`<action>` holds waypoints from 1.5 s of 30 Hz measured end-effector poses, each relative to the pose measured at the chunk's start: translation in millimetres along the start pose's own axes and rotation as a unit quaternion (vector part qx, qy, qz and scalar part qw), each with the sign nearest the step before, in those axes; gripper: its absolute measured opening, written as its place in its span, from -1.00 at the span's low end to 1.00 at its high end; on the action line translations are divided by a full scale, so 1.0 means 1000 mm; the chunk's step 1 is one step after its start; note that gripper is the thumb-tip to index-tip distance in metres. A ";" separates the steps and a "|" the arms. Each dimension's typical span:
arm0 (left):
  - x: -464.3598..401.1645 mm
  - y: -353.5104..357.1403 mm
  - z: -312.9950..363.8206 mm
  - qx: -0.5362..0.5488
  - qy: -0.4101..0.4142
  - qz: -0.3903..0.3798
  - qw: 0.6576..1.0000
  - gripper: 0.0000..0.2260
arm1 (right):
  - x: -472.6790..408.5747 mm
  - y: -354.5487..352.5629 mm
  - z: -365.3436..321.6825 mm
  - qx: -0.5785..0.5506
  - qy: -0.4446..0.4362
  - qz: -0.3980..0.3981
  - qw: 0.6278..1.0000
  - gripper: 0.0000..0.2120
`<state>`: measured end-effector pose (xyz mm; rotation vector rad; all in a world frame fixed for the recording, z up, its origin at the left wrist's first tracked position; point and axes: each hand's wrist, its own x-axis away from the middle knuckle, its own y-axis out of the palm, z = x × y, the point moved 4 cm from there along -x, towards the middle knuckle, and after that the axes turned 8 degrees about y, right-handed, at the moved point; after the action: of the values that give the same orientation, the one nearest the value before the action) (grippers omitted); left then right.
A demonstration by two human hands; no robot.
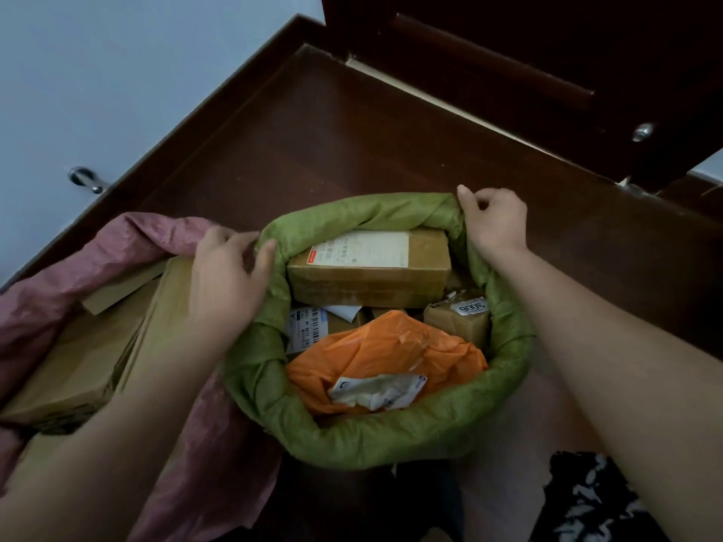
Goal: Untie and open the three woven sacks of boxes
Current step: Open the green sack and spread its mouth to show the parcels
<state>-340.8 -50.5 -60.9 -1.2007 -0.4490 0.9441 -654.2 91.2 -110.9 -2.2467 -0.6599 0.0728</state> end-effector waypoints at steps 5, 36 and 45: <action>0.057 -0.012 0.014 -0.111 -0.019 0.029 0.993 -0.44 | 0.040 -0.016 0.003 0.036 -0.088 0.011 0.995 -0.57; -0.025 0.019 0.014 0.157 -0.041 -0.018 0.987 -0.78 | 0.021 0.000 -0.011 -0.001 -0.183 -0.084 0.980 -0.81; -0.044 0.034 -0.010 0.390 -0.421 -0.114 0.811 -0.81 | -0.009 0.020 -0.028 -0.235 0.099 -0.192 0.948 -0.87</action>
<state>-371.1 -90.3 -88.0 0.0815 -0.7757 1.2479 -646.0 56.3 -106.7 -2.4754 -1.0771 -0.5487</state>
